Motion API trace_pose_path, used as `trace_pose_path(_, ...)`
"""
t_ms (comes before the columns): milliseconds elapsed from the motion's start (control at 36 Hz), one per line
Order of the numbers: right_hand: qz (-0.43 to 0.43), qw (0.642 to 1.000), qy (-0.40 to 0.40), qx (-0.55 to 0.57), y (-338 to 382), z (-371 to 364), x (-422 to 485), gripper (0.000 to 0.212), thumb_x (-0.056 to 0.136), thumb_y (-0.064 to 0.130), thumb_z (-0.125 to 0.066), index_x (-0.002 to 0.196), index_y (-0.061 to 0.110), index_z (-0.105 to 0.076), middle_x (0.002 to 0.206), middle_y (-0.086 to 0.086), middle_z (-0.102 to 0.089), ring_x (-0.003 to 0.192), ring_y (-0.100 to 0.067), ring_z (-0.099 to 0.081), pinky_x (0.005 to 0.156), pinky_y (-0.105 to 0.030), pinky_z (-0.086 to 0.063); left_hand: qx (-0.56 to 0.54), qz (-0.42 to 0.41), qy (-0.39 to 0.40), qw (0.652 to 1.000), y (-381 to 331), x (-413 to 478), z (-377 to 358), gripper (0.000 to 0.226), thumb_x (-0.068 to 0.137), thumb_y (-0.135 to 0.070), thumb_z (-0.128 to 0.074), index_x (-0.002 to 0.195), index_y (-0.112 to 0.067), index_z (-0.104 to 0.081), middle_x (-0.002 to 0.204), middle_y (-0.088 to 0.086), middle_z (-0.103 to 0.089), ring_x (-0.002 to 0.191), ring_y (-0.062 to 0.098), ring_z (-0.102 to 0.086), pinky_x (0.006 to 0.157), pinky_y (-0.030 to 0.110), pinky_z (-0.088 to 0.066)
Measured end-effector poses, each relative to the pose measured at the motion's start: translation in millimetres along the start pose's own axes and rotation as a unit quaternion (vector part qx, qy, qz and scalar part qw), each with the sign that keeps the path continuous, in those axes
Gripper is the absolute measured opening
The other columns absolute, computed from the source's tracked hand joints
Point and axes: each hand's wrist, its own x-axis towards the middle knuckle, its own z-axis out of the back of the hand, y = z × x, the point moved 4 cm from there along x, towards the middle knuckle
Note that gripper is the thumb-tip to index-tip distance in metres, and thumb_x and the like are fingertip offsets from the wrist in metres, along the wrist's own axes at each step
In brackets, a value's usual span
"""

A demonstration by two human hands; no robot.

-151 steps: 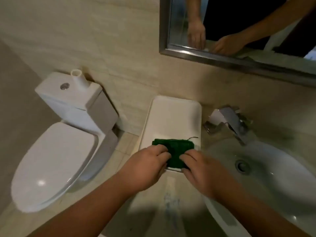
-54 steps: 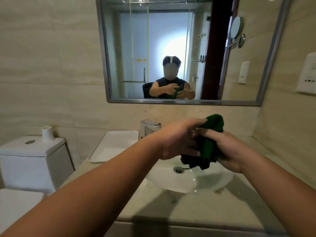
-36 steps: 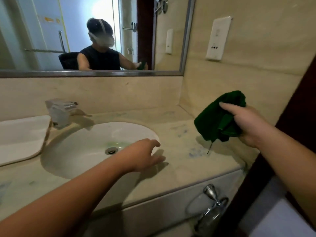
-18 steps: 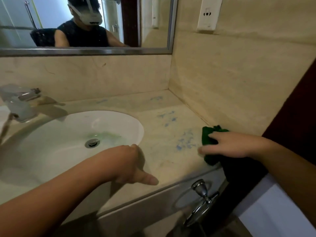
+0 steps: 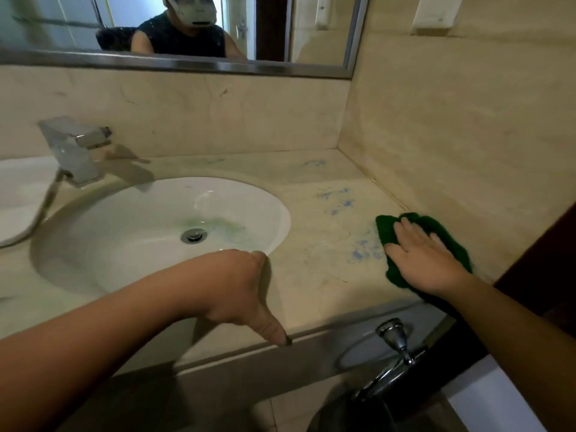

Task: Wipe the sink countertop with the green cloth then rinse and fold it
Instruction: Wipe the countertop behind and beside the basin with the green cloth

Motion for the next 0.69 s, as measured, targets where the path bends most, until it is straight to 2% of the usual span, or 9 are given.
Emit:
trace_pose_path(222,0.064,0.998,-0.014,-0.004,91,-15,1,0.068,0.107,0.043,-0.019,0.166,0.016,0.001,0.174,-0.003,0.008,0.16,-0.019,0.005,0.127,-0.042,0.004,-0.002,0.014,-0.014,1.0,3,1,-3,0.127,0.04,-0.1,-0.073,0.137,-0.021,-0.052,0.118,0.002,-0.072,0.1,0.022,-0.065,0.095,0.043,-0.059)
trace_pose_path(306,0.1,0.994,-0.03,0.015,146,-23,2,0.067,0.105,0.037,-0.02,0.166,0.013,-0.003,0.175,-0.007,0.003,0.16,-0.022,0.001,0.128,-0.044,0.002,0.018,0.03,-0.007,0.999,-2,-1,-4,0.118,0.045,-0.098,-0.073,0.13,-0.017,-0.06,0.11,0.002,-0.07,0.097,0.021,-0.064,0.091,0.042,-0.059)
trace_pose_path(361,0.103,0.993,-0.047,0.026,177,-24,5,0.064,0.103,0.028,-0.026,0.164,0.01,-0.015,0.174,-0.01,-0.006,0.159,-0.025,-0.005,0.129,-0.047,-0.003,0.057,0.032,-0.012,0.998,-5,-5,-5,0.107,0.053,-0.099,-0.067,0.118,-0.014,-0.07,0.105,0.001,-0.066,0.092,0.019,-0.062,0.087,0.039,-0.059)
trace_pose_path(389,0.104,0.993,-0.049,0.019,192,-24,6,0.061,0.102,0.024,-0.03,0.16,0.008,-0.026,0.173,-0.011,-0.013,0.157,-0.027,-0.011,0.129,-0.048,-0.009,0.07,0.032,-0.015,0.997,-6,-7,-5,0.104,0.056,-0.1,-0.064,0.113,-0.013,-0.073,0.103,0.001,-0.066,0.089,0.018,-0.061,0.085,0.039,-0.059)
trace_pose_path(472,0.114,0.993,-0.031,-0.002,238,-25,10,0.04,0.099,0.018,-0.04,0.13,0.005,-0.062,0.149,-0.013,-0.051,0.137,-0.033,-0.042,0.117,-0.047,-0.029,0.081,0.03,0.005,0.996,4,-17,-7,0.1,0.06,-0.1,-0.061,0.109,-0.013,-0.073,0.1,0.004,-0.073,0.089,0.021,-0.066,0.081,0.037,-0.058)
trace_pose_path(500,0.113,0.993,-0.024,0.031,252,-22,10,0.034,0.099,0.016,-0.042,0.124,0.007,-0.064,0.138,-0.012,-0.06,0.126,-0.034,-0.052,0.11,-0.046,-0.037,0.076,0.032,0.019,0.996,9,-19,-7,0.099,0.061,-0.099,-0.062,0.111,-0.014,-0.072,0.101,0.004,-0.073,0.09,0.021,-0.067,0.081,0.037,-0.058)
trace_pose_path(556,0.097,0.984,0.002,0.153,273,-13,14,0.03,0.104,0.015,-0.042,0.125,0.006,-0.061,0.126,-0.016,-0.066,0.113,-0.035,-0.06,0.098,-0.042,-0.048,0.059,0.035,0.032,0.997,17,-25,-8,0.097,0.061,-0.097,-0.066,0.113,-0.015,-0.07,0.102,0.003,-0.074,0.09,0.021,-0.067,0.082,0.037,-0.058)
trace_pose_path(639,0.098,0.948,-0.016,0.304,270,18,20,0.033,0.108,0.022,-0.037,0.122,0.009,-0.064,0.117,-0.015,-0.066,0.105,-0.032,-0.062,0.089,-0.038,-0.051,0.043,0.031,0.015,0.998,24,-28,-7,0.099,0.056,-0.096,-0.07,0.116,-0.017,-0.067,0.104,0.003,-0.073,0.091,0.022,-0.066,0.083,0.038,-0.059)
trace_pose_path(694,0.116,0.942,-0.064,0.31,247,50,17,0.032,0.108,0.026,-0.037,0.119,0.016,-0.066,0.108,-0.008,-0.068,0.098,-0.027,-0.063,0.084,-0.037,-0.049,0.036,0.025,-0.003,0.999,27,-27,-8,0.1,0.05,-0.098,-0.07,0.111,-0.02,-0.065,0.099,0.001,-0.071,0.085,0.021,-0.065,0.074,0.037,-0.056)
